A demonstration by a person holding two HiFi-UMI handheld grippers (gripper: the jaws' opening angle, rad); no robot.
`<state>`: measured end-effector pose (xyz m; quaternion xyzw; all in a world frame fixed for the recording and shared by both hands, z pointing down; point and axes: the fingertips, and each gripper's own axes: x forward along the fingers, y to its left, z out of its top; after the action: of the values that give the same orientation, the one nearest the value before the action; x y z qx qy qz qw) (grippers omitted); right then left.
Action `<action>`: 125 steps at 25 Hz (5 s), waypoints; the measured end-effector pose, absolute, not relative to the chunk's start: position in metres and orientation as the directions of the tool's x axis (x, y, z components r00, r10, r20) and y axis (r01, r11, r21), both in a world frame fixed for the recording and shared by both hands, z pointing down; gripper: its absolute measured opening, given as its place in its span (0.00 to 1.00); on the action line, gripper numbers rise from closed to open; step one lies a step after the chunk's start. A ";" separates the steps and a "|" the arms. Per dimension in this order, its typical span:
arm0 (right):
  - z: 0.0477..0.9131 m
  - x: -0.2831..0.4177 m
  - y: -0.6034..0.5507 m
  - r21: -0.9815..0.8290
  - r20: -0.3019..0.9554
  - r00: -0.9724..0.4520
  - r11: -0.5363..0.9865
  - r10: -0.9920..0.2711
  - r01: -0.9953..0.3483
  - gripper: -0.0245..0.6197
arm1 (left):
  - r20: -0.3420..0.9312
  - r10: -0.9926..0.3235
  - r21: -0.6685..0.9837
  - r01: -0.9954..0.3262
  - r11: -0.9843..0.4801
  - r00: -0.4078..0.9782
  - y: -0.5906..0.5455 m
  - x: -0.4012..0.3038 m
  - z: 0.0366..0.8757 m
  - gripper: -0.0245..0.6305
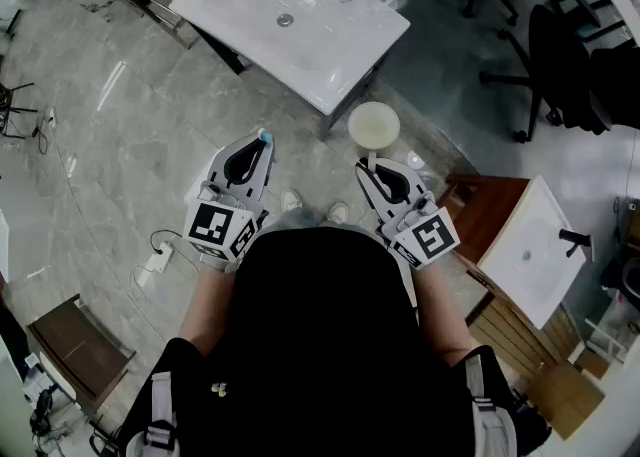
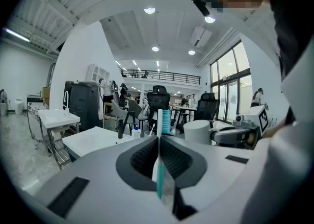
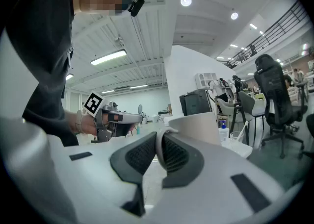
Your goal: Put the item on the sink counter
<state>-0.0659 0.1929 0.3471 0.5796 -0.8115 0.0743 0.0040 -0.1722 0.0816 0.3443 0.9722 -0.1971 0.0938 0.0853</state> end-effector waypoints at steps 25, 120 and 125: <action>0.360 -0.086 0.120 -0.130 0.164 -0.175 0.155 -0.971 -0.979 0.11 | 0.242 -0.249 0.192 -0.298 -0.935 0.938 0.005 -0.225 0.377 0.08; 0.571 -0.019 0.008 -0.449 0.228 -0.880 0.757 -0.417 -0.475 0.11 | 0.482 -0.676 0.234 -0.826 -0.513 0.557 -0.024 -0.129 0.432 0.08; 0.571 -0.018 0.011 -0.443 0.228 -0.883 0.764 -0.411 -0.470 0.11 | 0.486 -0.671 0.234 -0.823 -0.518 0.560 -0.026 -0.126 0.433 0.08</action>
<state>-0.0178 0.0114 0.5709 0.2349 -0.9372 0.2510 0.0587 -0.1256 -0.0256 0.4333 0.8544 -0.4371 0.1697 0.2239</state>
